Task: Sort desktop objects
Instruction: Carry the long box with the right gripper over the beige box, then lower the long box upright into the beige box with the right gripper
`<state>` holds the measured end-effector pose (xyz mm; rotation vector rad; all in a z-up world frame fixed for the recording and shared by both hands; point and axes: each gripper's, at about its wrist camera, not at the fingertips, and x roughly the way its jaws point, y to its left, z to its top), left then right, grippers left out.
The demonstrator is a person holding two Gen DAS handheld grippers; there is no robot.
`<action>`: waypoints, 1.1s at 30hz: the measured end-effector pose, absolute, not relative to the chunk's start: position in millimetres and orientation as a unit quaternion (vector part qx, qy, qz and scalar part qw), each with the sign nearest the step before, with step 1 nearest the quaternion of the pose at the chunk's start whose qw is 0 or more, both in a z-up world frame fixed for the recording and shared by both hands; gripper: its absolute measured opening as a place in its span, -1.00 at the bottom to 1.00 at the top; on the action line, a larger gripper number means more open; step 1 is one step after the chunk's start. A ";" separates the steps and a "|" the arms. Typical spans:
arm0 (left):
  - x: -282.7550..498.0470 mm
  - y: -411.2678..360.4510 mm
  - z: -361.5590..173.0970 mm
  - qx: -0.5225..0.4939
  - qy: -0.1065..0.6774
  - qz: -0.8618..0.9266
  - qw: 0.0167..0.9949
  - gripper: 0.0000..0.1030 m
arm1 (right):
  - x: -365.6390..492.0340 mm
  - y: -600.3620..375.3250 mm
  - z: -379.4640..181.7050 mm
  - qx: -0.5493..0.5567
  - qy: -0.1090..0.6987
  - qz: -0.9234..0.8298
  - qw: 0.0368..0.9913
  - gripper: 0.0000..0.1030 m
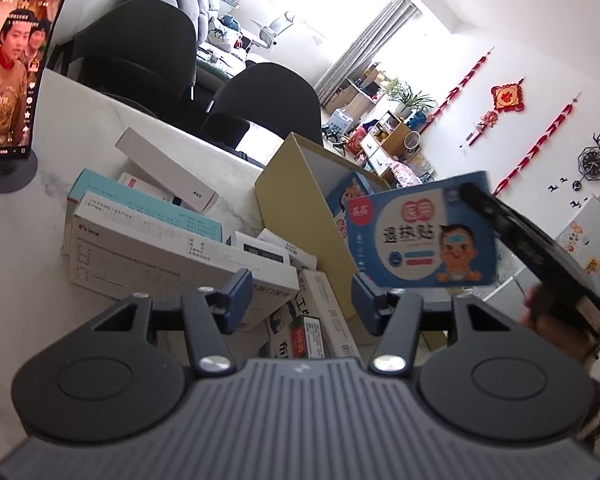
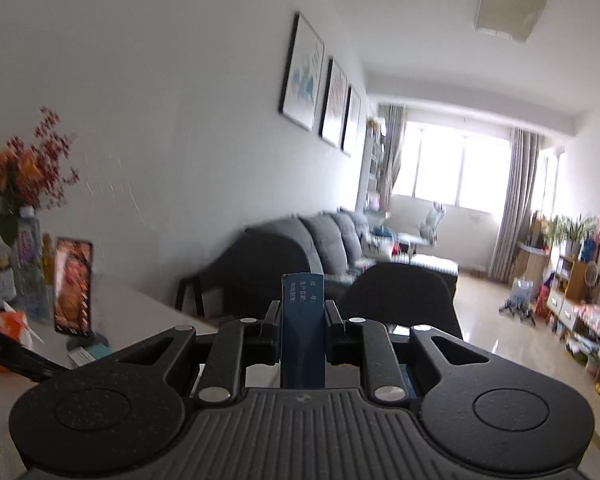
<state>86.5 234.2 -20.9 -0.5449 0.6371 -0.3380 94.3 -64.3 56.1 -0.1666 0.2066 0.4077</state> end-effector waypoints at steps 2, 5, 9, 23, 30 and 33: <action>84.8 235.2 -21.2 -0.261 0.307 -0.162 0.901 0.04 | 113.6 -60.2 48.1 -0.086 0.117 0.196 0.970 -0.58; 82.1 236.4 -20.6 -0.252 0.305 -0.159 0.905 0.04 | 141.1 -54.7 38.2 -0.088 0.135 0.188 0.969 -0.58; 82.5 235.6 -21.8 -0.244 0.307 -0.155 0.907 0.05 | 170.5 -47.1 25.4 -0.095 0.154 0.181 0.967 -0.58; 85.7 232.1 -27.2 -0.218 0.313 -0.141 0.914 0.05 | 237.4 -27.7 9.8 -0.096 0.158 0.174 0.967 -0.58; 83.8 227.9 -28.6 -0.218 0.315 -0.147 0.912 0.05 | 233.3 -37.0 5.1 -0.098 0.171 0.171 0.965 -0.57; 81.4 225.8 -29.3 -0.219 0.315 -0.151 0.911 0.05 | 227.2 -39.0 6.1 -0.112 0.186 0.170 0.961 -0.56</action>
